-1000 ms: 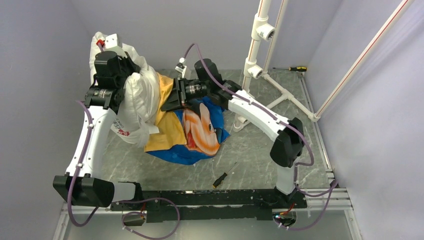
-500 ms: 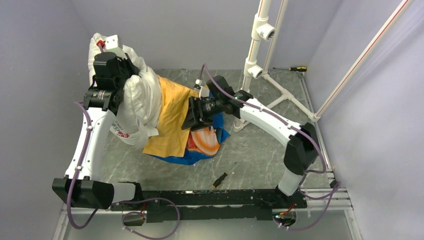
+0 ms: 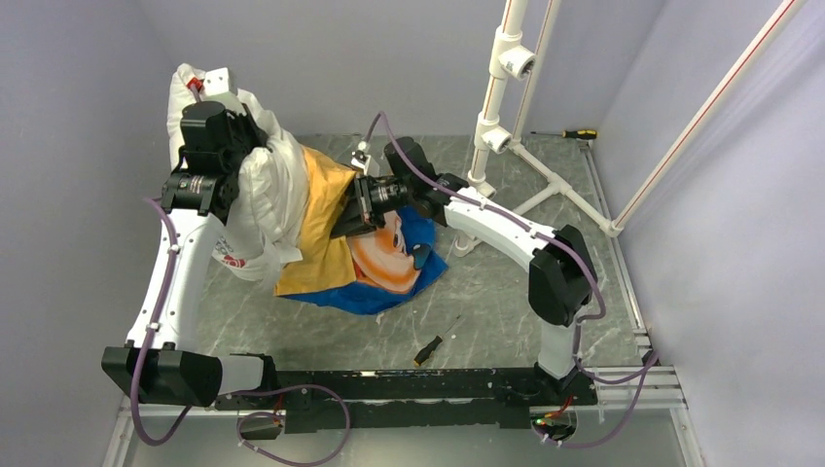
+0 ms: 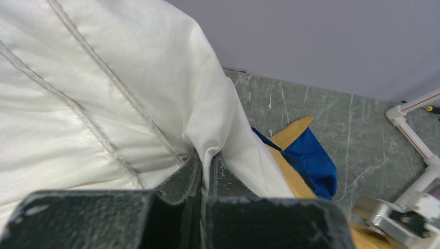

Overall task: Put the pillow into the pillowcase
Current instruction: Stuff the pillow into the pillowcase.

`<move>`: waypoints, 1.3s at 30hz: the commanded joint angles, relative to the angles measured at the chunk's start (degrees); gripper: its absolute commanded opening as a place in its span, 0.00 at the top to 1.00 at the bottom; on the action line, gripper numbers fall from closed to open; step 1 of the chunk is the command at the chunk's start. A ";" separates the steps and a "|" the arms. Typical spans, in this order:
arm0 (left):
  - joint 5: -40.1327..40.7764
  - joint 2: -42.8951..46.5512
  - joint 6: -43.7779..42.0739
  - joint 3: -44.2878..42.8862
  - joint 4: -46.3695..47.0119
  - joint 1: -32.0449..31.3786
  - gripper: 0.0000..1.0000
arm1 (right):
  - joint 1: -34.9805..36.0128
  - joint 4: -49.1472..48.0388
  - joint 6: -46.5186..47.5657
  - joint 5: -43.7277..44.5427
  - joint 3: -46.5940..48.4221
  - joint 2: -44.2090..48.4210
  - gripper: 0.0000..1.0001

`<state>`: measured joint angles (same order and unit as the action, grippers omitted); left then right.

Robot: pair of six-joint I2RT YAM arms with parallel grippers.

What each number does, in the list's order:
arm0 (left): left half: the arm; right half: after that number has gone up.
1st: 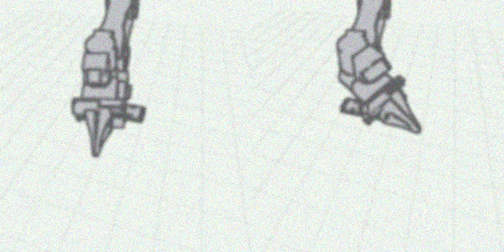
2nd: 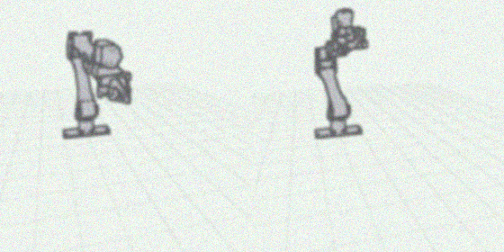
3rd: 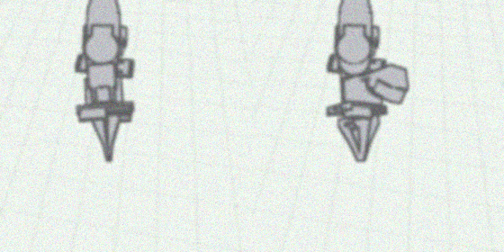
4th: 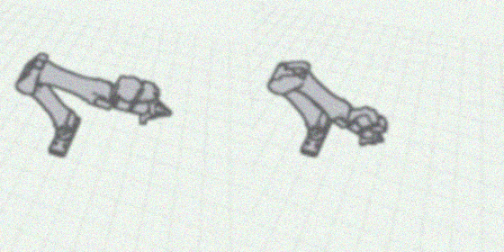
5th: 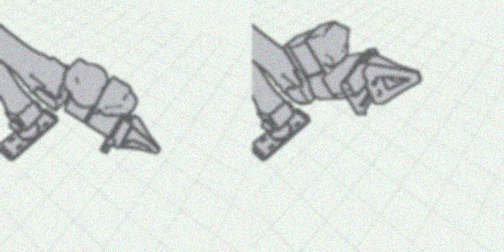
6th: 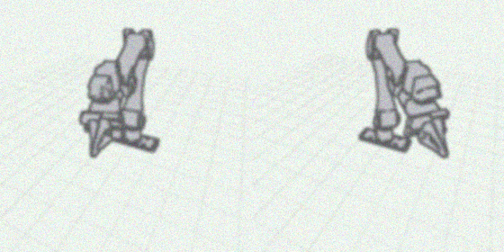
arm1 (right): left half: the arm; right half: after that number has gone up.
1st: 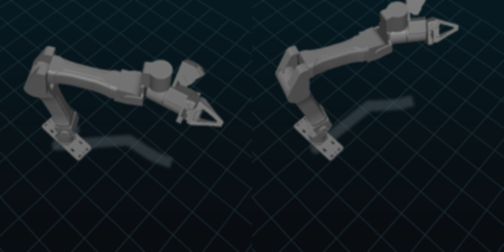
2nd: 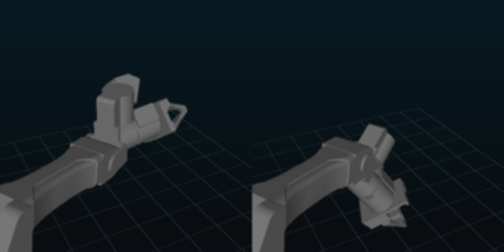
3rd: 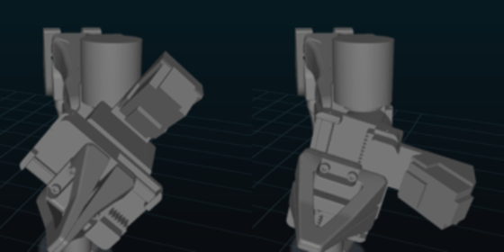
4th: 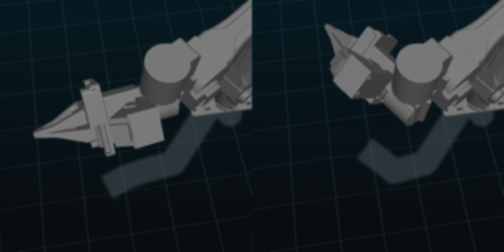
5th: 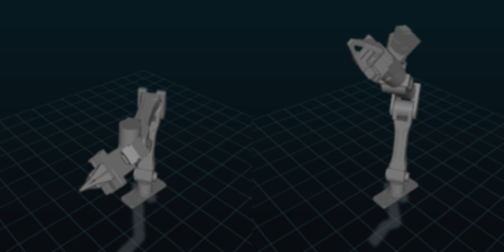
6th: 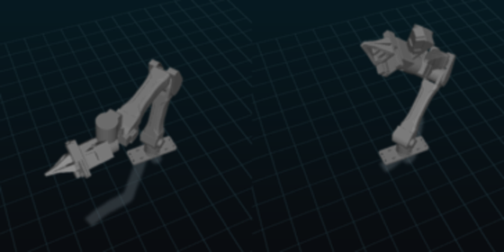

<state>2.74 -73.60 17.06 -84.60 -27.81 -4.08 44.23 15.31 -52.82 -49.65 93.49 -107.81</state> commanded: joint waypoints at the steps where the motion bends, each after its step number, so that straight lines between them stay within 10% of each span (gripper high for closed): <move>1: -3.94 -1.70 0.43 3.68 -10.52 -1.55 1.00 | -0.48 -39.98 -17.19 -7.21 5.11 9.39 1.00; 7: 1.93 -0.75 2.49 4.57 -9.67 -1.55 1.00 | -0.60 -56.73 -29.65 -4.40 31.16 -4.87 1.00; 12: 13.76 1.59 5.36 6.33 -9.54 -1.55 1.00 | -0.74 -47.16 -29.70 -0.94 60.51 -20.03 1.00; 20: 29.04 9.41 6.31 11.32 -6.94 -1.21 1.00 | -1.64 -35.81 -13.69 0.18 42.13 -12.43 1.00; 28: 28.58 9.87 11.11 16.82 -12.13 0.29 1.00 | -3.59 0.09 11.28 13.33 40.06 -8.43 0.52; 39: 23.37 11.19 10.83 16.03 -14.92 2.33 1.00 | -4.19 31.93 30.61 32.60 37.19 1.78 0.44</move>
<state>32.47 -63.33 25.39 -67.64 -43.27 -1.15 40.21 33.54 -30.87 -27.00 130.43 -111.04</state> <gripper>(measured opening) 0.050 0.553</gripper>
